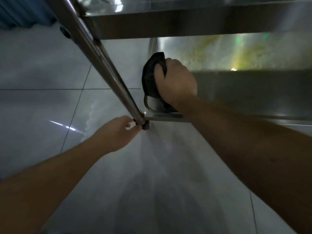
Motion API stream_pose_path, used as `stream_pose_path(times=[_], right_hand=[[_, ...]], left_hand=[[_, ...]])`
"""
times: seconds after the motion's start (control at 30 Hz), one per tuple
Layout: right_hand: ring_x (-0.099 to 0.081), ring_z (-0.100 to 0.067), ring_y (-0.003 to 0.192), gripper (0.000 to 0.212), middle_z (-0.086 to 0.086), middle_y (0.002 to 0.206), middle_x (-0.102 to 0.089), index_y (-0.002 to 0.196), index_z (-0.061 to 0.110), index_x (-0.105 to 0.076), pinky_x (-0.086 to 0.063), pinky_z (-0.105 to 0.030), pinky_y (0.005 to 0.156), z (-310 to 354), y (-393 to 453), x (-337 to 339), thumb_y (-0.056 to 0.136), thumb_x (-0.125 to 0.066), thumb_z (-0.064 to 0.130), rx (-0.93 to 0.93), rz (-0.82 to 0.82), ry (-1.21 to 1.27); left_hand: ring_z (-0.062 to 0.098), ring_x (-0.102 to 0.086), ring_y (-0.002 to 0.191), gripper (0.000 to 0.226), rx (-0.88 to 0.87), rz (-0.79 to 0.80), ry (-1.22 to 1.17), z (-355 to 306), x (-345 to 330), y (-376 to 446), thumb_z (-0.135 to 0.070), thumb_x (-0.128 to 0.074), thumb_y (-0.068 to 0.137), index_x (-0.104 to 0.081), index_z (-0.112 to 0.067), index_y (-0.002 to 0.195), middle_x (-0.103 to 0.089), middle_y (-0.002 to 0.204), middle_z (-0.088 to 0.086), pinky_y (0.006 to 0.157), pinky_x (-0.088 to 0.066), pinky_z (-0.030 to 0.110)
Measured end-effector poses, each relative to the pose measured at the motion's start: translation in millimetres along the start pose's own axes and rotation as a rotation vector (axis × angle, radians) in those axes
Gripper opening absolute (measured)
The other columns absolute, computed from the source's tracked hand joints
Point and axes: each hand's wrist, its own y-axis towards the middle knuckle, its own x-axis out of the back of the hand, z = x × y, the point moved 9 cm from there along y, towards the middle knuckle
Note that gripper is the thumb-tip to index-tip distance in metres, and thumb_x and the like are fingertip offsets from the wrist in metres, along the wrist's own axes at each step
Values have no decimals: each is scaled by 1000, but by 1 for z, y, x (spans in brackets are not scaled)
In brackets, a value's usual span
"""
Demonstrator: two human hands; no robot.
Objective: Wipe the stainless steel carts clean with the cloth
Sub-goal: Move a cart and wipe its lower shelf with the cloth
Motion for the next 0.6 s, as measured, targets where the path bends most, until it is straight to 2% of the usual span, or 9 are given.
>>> stream_pose_path(times=[0.07,0.13,0.2,0.23,0.3,0.37,0.43,0.5,0.6], right_hand=[[-60,-24,85,38,-3,98,-64,106,17,-62,-50,-39,73,17,-3,-26,102,-36,45,87,32,60],[-63,-28,109,38,-3,121,-68,118,21,-63,-51,-43,91,28,-15,-70,101,-34,39,203,296,51],[-31,-23,154,50,8,162,-44,147,31,-54,-27,-48,124,22,-36,-111,105,-28,37,278,575,-114],[-12,-18,160,53,13,170,-29,156,33,-44,-12,-48,129,15,-40,-119,107,-26,39,282,618,-170],[2,-17,162,56,15,173,-17,162,34,-34,-2,-46,131,8,-42,-119,108,-23,46,288,586,-225],[3,-18,162,61,14,174,-13,164,35,-28,-1,-46,131,-5,-48,-108,106,-23,50,256,546,-290],[1,-20,162,66,12,174,-13,164,34,-28,-2,-46,130,-31,-59,-86,101,-27,52,160,488,-340],[-7,-23,162,70,10,173,-20,162,32,-35,-10,-47,128,-78,-75,-44,95,-32,54,2,379,-378],[-18,-29,159,76,4,170,-31,158,29,-42,-22,-52,125,-179,-101,52,89,-29,59,-309,163,-475]], left_hand=[[7,-65,100,102,21,-56,-126,8,10,9,-97,-53,67,-55,-28,142,-63,130,-9,76,-54,30],[4,-64,107,89,-47,-124,-325,5,19,16,-88,-67,71,-57,-31,138,-65,127,-13,84,-54,29],[-3,-66,109,66,-132,-216,-575,-2,27,18,-64,-79,79,-58,-35,134,-68,123,-16,92,-57,26],[-9,-66,107,62,-156,-272,-701,-6,29,18,-53,-83,80,-56,-37,133,-69,122,-16,87,-59,20],[-13,-66,102,65,-171,-408,-866,-13,32,17,-46,-86,76,-53,-40,132,-66,120,-15,76,-55,8],[-6,-68,102,61,-157,-501,-960,-23,34,18,-43,-83,75,-59,-34,130,-66,119,-11,78,-54,9],[7,-71,96,34,-187,-508,-1086,-33,36,23,-36,-80,74,-73,-35,108,-73,106,-4,81,-55,18],[20,-71,85,7,-231,-452,-1126,-40,37,27,-30,-75,72,-73,-33,78,-73,83,3,75,-57,31],[32,-58,70,12,-248,-394,-1132,-39,29,31,-24,-71,72,-61,-26,65,-57,66,7,60,-49,44]])
